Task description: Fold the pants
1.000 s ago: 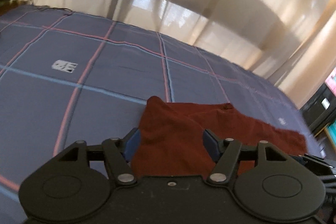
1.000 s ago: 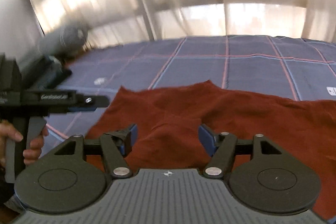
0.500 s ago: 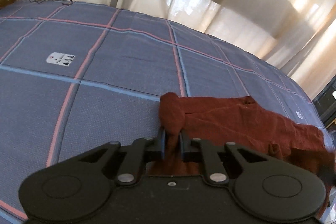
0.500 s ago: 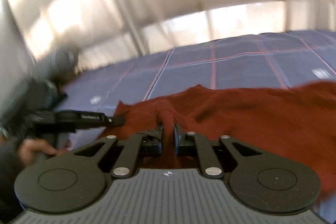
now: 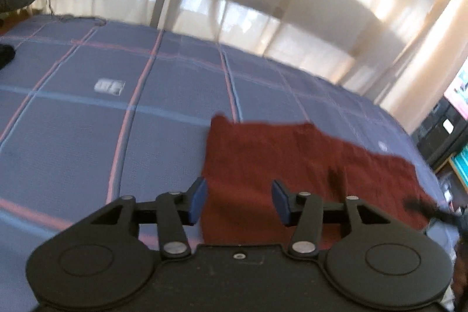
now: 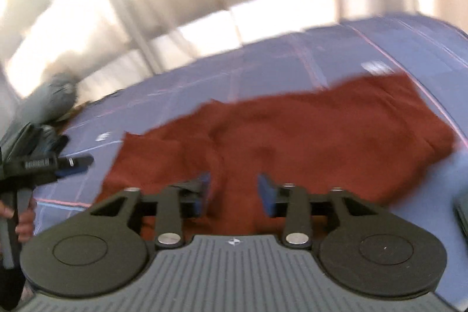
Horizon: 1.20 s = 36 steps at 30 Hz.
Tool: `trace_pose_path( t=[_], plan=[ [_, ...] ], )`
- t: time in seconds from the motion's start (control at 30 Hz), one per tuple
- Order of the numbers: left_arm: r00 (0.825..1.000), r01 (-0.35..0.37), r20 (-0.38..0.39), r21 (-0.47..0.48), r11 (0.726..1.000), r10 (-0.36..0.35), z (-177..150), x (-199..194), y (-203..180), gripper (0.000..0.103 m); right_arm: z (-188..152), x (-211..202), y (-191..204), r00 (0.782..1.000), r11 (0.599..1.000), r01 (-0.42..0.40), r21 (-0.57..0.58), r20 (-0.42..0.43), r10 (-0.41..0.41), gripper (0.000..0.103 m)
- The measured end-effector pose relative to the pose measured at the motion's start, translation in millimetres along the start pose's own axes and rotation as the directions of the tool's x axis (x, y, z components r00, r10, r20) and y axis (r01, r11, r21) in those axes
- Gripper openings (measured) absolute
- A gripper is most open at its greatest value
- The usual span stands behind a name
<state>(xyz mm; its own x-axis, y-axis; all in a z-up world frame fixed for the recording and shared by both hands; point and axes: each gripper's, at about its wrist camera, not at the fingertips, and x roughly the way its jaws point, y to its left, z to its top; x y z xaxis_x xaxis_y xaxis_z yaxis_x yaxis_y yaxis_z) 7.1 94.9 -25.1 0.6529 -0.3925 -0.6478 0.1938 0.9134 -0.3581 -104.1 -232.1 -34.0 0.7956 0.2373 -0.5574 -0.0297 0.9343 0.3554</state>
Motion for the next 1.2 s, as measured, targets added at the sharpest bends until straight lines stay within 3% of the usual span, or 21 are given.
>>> trace_pose_path(
  t=[0.1, 0.17, 0.33, 0.37, 0.4, 0.5, 0.77, 0.83, 0.97, 1.0, 1.07, 1.2],
  plan=[
    [1.000, -0.001, -0.026, -0.026, 1.000, 0.001, -16, -5, 3, 0.103, 9, 33, 23, 0.999, 0.991, -0.016, -0.133, 0.034, 0.021, 0.085],
    [0.999, 0.017, -0.038, -0.054, 0.998, -0.019, -25, -8, 8, 0.103, 15, 67, 36, 1.000, 0.982, -0.012, -0.190, 0.011, 0.014, 0.083],
    [0.997, 0.041, -0.063, -0.110, 0.993, -0.048, -36, -3, 17, 0.103, 20, 119, 33, 0.994, 0.985, -0.052, -0.165, -0.100, 0.036, 0.081],
    [0.996, 0.047, -0.066, -0.118, 0.992, -0.055, -37, -1, 17, 0.103, 20, 119, 32, 0.994, 0.987, -0.057, -0.153, -0.098, 0.042, 0.062],
    [0.995, 0.054, -0.075, -0.121, 0.991, -0.064, -38, 1, 17, 0.103, 20, 117, 34, 0.994, 0.987, -0.062, -0.148, -0.097, 0.048, 0.010],
    [0.993, 0.066, -0.089, -0.114, 0.991, -0.076, -39, 6, 15, 0.103, 24, 102, 34, 0.995, 0.993, -0.063, -0.097, -0.084, 0.055, 0.012],
    [0.993, 0.070, -0.086, -0.117, 0.991, -0.080, -41, 3, 18, 0.103, 30, 22, 32, 0.993, 0.999, -0.044, 0.003, 0.106, 0.043, 0.012],
    [0.993, 0.075, -0.082, -0.112, 0.991, -0.085, -38, 3, 17, 0.103, 30, 16, 33, 0.994, 1.000, 0.000, 0.000, 0.111, 0.000, 0.016],
    [0.997, 0.055, -0.050, -0.084, 0.995, -0.059, -28, -3, 15, 0.103, 21, 48, 25, 0.992, 0.992, 0.120, -0.046, 0.040, -0.118, 0.054],
    [0.997, 0.057, -0.038, -0.080, 0.995, -0.060, -25, -5, 16, 0.103, 17, 51, 21, 0.991, 0.991, 0.131, -0.032, 0.021, -0.131, 0.064],
    [0.998, 0.055, -0.022, -0.069, 0.996, -0.056, -16, -6, 17, 0.103, 9, 46, 16, 0.992, 0.992, 0.124, 0.005, 0.020, -0.124, 0.071],
    [0.999, 0.043, 0.004, -0.044, 0.998, -0.043, 8, 13, 18, 0.103, -2, 26, 12, 0.992, 0.992, 0.121, 0.025, 0.020, -0.121, 0.100]
  ],
)
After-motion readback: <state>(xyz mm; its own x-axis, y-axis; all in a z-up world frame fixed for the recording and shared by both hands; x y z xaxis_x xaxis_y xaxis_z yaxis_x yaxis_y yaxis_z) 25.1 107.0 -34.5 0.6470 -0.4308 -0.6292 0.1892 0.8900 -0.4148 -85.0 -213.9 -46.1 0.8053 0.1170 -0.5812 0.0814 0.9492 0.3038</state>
